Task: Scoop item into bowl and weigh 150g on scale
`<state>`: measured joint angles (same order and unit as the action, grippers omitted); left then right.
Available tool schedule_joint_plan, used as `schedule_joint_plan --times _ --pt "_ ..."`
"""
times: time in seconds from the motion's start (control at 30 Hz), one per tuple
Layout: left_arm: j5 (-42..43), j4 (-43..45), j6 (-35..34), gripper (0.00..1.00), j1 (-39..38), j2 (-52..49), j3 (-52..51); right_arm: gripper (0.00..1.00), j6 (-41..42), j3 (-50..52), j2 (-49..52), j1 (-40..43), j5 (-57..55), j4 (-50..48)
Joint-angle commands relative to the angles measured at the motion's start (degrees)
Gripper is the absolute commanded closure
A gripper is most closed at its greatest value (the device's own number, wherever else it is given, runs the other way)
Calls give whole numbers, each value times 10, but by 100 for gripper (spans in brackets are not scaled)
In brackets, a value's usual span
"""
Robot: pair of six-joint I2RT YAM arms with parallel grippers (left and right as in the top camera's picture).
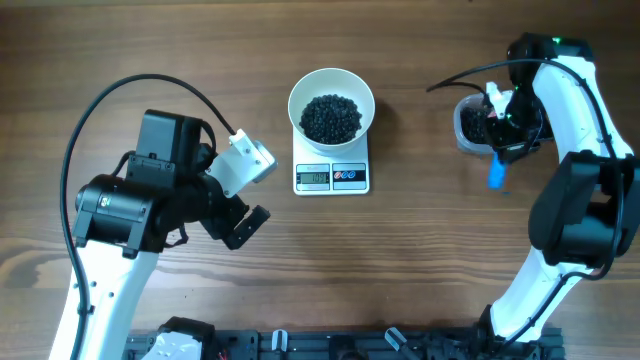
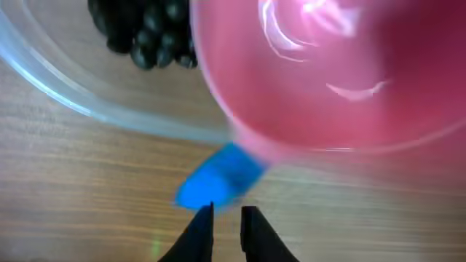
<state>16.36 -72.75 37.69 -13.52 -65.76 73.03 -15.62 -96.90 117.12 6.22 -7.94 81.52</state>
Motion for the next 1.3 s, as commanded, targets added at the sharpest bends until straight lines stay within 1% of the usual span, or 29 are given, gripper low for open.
schedule_joint_plan --times 0.0,0.1,0.2,0.27,0.33,0.37,0.4,0.5,0.53,0.57,0.6,0.63,0.67,0.7,0.73,0.77,0.8,0.83,0.87,0.9,0.93,1.0,1.13,1.27 --pt "1 0 11 0 3 -2 3 82 39 -2 8 5 18 -25" --pt "1 0 11 0 3 -2 3 75 46 -2 8 7 59 -42" --pt "1 0 11 0 3 -2 3 74 70 -3 7 9 73 -46" --pt "1 0 11 0 3 -2 3 66 89 -9 3 9 104 -45" --pt "1 0 11 0 3 -2 3 63 116 -20 -11 10 143 -43" --pt "1 0 11 0 3 -2 3 60 136 -29 -24 10 163 -43" --pt "1 0 11 0 3 -2 3 54 163 -38 -44 11 179 -43" --pt "1 0 11 0 3 -2 3 50 238 -51 -108 11 186 -37" --pt "1 0 11 0 3 -2 3 50 278 -51 -143 11 186 -31" --pt "1 0 11 0 3 -2 3 45 322 -51 -174 11 184 -27" --pt "1 0 11 0 3 -2 3 44 363 -51 -197 11 184 -26" --pt "1 0 11 0 3 -2 3 34 416 -51 -221 11 186 -32" --pt "1 0 11 0 3 -2 3 8 469 -51 -242 7 192 -44" --pt "1 0 11 0 3 -2 3 0 503 -51 -256 3 202 -60" --pt "1 0 11 0 3 -2 3 0 519 -50 -261 -2 202 -76" --pt "1 0 11 0 3 -2 3 10 516 -48 -262 -11 201 -101" --pt "1 0 11 0 3 -2 3 41 517 -43 -259 -21 201 -125" --pt "1 0 11 0 3 -2 3 79 538 -31 -242 -47 201 -171" --pt "1 0 11 0 3 -2 3 89 549 -28 -233 -57 200 -181" --pt "1 0 11 0 3 -2 3 94 562 -24 -218 -69 197 -190" --pt "1 0 11 0 3 -2 3 96 579 -24 -195 -83 188 -193" --pt "1 0 11 0 3 -2 3 96 606 -24 -141 -107 179 -195" --pt "1 0 11 0 3 -2 3 96 624 -24 -57 -127 185 -182" --pt "1 0 11 0 3 -2 3 96 638 -24 -22 -128 163 -151"
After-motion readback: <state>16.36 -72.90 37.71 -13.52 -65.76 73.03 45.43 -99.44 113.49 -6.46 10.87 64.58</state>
